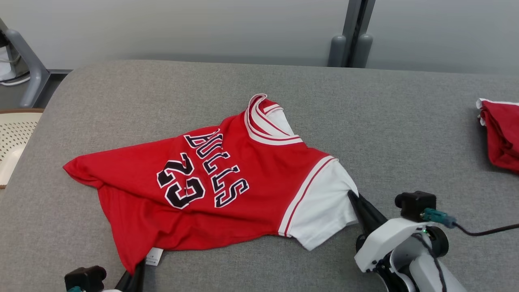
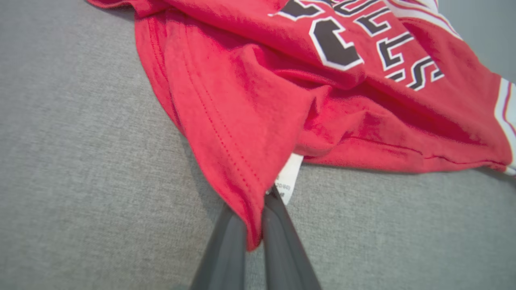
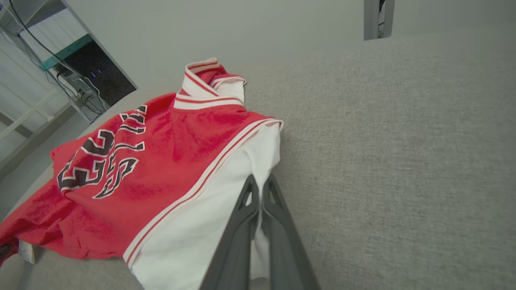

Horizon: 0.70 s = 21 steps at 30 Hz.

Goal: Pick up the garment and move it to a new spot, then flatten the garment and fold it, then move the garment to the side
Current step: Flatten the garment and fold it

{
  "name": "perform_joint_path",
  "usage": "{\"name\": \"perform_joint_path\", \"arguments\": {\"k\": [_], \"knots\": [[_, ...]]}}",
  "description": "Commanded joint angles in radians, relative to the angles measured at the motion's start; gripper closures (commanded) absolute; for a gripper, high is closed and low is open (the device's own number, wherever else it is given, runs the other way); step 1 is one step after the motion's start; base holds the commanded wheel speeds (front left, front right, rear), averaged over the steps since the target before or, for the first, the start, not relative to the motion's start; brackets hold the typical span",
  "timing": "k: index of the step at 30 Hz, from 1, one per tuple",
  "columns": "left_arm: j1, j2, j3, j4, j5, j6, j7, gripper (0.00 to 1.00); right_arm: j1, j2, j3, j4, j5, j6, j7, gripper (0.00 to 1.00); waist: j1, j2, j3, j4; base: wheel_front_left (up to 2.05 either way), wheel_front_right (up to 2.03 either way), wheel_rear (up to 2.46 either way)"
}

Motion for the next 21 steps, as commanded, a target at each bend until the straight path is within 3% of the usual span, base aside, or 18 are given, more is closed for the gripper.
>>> {"name": "perform_joint_path", "arguments": {"k": [1, 3, 4, 6, 11, 16, 21], "knots": [[0.034, 0.011, 0.010, -0.120, -0.061, -0.009, 0.049, 1.00, 0.021, -0.007, -0.023, -0.084, 0.134, 0.000, 0.019, 1.00, 0.0000, 0.0000, -0.021, -0.006, 0.00, 0.00, 0.00], [0.055, 0.017, 0.015, -0.187, -0.090, -0.010, 0.075, 1.00, 0.029, -0.017, -0.036, -0.135, 0.189, 0.000, 0.030, 1.00, 0.0000, 0.0000, -0.027, -0.010, 0.00, 0.00, 0.00], [0.091, 0.040, 0.025, -0.329, -0.140, -0.014, 0.128, 1.00, 0.048, -0.046, -0.071, -0.246, 0.284, 0.000, 0.058, 1.00, 0.0000, 0.0000, -0.036, -0.019, 0.00, 0.00, 0.00], [0.128, 0.062, 0.031, -0.479, -0.184, -0.015, 0.183, 1.00, 0.071, -0.071, -0.103, -0.381, 0.377, 0.000, 0.094, 1.00, 0.0000, 0.0000, -0.042, -0.029, 0.00, 0.00, 0.00], [0.183, 0.104, 0.055, -0.820, -0.304, -0.016, 0.305, 1.00, 0.107, -0.113, -0.217, -0.697, 0.541, 0.001, 0.187, 1.00, 0.0000, 0.0000, -0.051, -0.062, 0.00, 0.00, 0.00], [0.159, 0.142, 0.070, -1.076, -0.405, -0.006, 0.405, 1.00, 0.071, -0.098, -0.329, -0.946, 0.613, 0.001, 0.279, 1.00, 0.0000, 0.0000, -0.046, -0.102, 0.00, 0.00, 0.00], [0.093, 0.178, 0.091, -1.214, -0.509, 0.005, 0.479, 1.00, -0.018, -0.064, -0.426, -1.101, 0.637, 0.001, 0.376, 1.00, 0.0000, 0.0000, -0.021, -0.135, 0.00, 0.00, 0.00]]}}
